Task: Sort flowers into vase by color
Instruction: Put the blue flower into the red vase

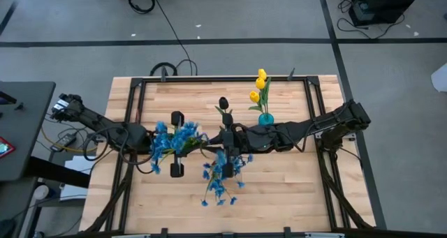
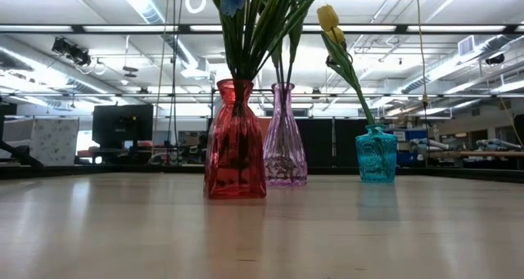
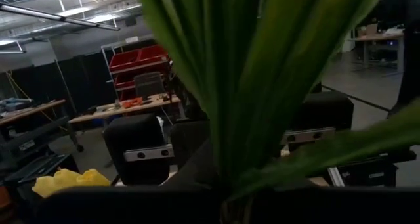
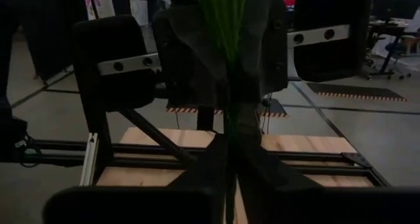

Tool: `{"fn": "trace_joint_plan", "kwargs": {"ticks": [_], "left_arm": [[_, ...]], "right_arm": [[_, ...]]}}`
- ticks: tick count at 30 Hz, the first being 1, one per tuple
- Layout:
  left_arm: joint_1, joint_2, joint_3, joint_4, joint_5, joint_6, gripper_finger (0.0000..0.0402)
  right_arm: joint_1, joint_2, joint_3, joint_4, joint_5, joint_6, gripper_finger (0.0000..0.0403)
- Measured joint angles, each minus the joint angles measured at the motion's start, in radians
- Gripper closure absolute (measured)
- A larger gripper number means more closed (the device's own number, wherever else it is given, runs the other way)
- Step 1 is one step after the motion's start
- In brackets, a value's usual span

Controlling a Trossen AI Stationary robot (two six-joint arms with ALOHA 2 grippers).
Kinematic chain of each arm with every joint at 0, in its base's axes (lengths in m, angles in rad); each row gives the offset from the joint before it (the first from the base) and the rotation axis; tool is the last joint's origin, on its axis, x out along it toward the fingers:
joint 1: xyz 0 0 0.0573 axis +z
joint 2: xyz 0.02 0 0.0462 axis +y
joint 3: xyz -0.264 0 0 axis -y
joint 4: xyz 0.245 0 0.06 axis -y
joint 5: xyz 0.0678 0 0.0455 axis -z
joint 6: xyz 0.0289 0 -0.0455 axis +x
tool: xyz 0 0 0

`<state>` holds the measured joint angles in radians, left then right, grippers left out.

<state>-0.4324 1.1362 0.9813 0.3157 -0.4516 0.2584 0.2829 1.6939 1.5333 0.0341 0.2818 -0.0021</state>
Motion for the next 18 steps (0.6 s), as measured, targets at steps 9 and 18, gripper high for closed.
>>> {"fn": "trace_joint_plan", "kwargs": {"ticks": [9,18], "left_arm": [[-0.002,-0.013,-0.002,-0.016,0.023,0.002,0.038],[-0.015,-0.05,-0.002,-0.051,0.042,0.003,0.0381]], "right_arm": [[0.016,-0.028,0.0,-0.035,-0.018,0.011,0.0224],[0.09,-0.143,0.0,-0.157,0.076,0.028,0.015]]}}
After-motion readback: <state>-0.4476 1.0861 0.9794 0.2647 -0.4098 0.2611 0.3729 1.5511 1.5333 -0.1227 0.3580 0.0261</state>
